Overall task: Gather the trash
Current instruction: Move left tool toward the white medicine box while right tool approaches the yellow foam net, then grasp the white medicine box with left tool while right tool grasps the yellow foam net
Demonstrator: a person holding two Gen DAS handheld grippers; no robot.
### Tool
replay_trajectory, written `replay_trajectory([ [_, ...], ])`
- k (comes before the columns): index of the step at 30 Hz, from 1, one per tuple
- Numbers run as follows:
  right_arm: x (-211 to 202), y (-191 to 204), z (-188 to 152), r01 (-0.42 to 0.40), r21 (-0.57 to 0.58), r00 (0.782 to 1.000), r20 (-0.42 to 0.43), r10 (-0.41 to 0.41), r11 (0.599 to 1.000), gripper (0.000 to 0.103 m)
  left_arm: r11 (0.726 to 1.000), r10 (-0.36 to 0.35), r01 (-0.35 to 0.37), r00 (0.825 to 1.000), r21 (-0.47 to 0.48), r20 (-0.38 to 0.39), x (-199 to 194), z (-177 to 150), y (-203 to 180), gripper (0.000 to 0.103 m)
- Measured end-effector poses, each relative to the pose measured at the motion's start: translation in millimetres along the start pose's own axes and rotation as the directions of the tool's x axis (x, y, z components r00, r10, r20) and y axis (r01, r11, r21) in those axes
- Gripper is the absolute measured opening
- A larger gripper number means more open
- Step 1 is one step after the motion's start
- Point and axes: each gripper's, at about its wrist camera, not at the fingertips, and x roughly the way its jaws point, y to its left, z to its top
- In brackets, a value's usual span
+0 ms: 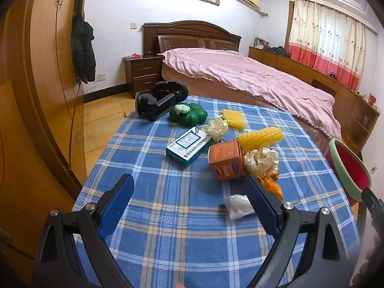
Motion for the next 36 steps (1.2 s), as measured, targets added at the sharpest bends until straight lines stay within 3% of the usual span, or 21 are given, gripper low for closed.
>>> replay_trajectory([
  [11,16.9,10.7,3.2,-0.054,-0.016,0.998,-0.027,0.053,0.998,0.103,0.998,0.055,-0.055,0.998,-0.010,-0.019,24.7,13.9,16.7,0.093],
  [20,57.0,25.2,25.8,-0.118,0.004,0.987,-0.113,0.118,0.993,0.103,0.996,0.085,-0.085,0.996,-0.022,0.024,56.5,39.3,40.3,0.093],
  [29,96.8,48.3,36.9,-0.106,-0.047,0.973,-0.210,0.094,0.993,0.103,0.995,0.085,-0.078,0.991,0.064,-0.103,107.1,56.2,39.7,0.093],
  [36,119.9,57.4,42.7,-0.124,-0.027,0.955,-0.275,0.111,0.992,0.103,0.992,0.067,-0.041,0.974,0.121,-0.217,147.6,57.7,30.7,0.093],
])
